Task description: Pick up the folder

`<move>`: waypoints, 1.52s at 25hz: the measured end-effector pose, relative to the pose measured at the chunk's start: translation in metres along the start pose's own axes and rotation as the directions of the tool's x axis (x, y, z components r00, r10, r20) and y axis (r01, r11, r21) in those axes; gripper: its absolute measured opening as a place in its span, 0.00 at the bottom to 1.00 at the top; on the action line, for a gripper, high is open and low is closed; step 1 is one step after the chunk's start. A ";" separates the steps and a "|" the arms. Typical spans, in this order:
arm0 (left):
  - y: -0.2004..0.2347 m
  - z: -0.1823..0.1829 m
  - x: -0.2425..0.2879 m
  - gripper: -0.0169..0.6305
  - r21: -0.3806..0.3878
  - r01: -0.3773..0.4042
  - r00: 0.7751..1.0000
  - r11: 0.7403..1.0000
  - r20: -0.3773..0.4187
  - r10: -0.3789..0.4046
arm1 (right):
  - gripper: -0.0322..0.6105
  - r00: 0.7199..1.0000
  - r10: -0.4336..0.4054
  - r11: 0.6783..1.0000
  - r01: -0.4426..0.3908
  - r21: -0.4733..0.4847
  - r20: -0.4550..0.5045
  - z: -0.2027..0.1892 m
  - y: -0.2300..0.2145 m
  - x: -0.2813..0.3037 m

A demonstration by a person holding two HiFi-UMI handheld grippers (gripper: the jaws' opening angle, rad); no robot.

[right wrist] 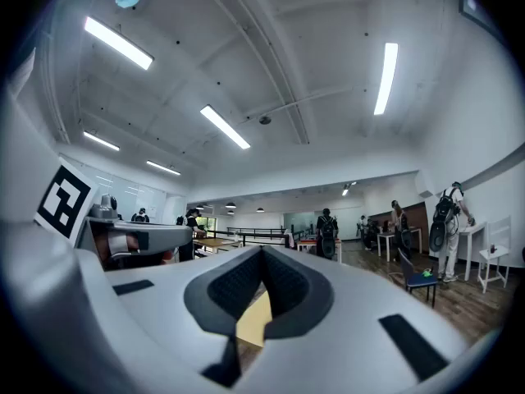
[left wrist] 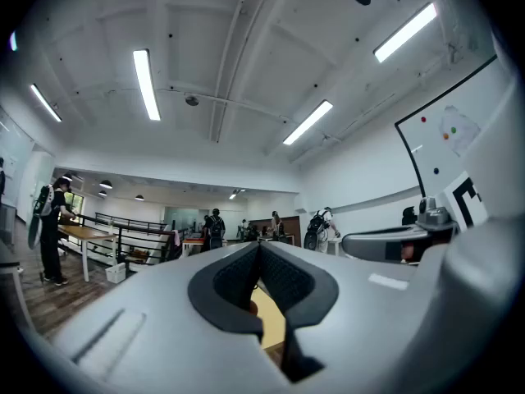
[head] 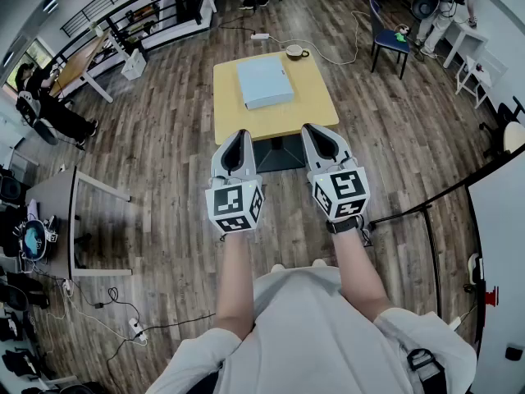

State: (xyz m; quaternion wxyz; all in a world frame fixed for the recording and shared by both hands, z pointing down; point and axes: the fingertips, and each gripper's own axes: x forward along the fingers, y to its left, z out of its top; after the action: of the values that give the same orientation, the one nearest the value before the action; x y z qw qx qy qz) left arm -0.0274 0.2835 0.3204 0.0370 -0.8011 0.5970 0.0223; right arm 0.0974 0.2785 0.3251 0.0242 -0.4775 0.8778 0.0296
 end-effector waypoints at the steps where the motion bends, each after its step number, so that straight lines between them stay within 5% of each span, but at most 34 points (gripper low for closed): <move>1: 0.002 0.001 -0.001 0.04 -0.004 0.009 1.000 1.000 0.008 -0.009 | 0.07 1.000 0.001 1.000 -0.001 0.002 0.001 0.000 0.005 0.003; 12: 0.053 -0.001 -0.029 0.04 -0.001 0.042 0.999 0.999 0.019 -0.042 | 0.07 0.999 -0.046 0.997 0.044 0.066 0.026 -0.005 0.056 0.031; 23: 0.091 -0.031 -0.025 0.04 -0.073 0.040 0.999 0.997 -0.004 -0.040 | 0.07 1.000 0.007 1.000 -0.007 0.021 -0.017 -0.030 0.094 0.064; 38: 0.139 -0.057 0.154 0.04 -0.004 0.003 0.999 1.000 -0.049 -0.003 | 0.07 0.995 0.098 0.990 -0.096 0.107 -0.011 -0.060 0.002 0.232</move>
State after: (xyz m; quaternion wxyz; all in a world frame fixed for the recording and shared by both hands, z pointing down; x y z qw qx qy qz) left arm -0.1174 0.0921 0.3600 0.0208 -0.8024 0.5964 0.0037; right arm -0.0308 0.0805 0.3685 0.0411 -0.4326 0.9004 -0.0198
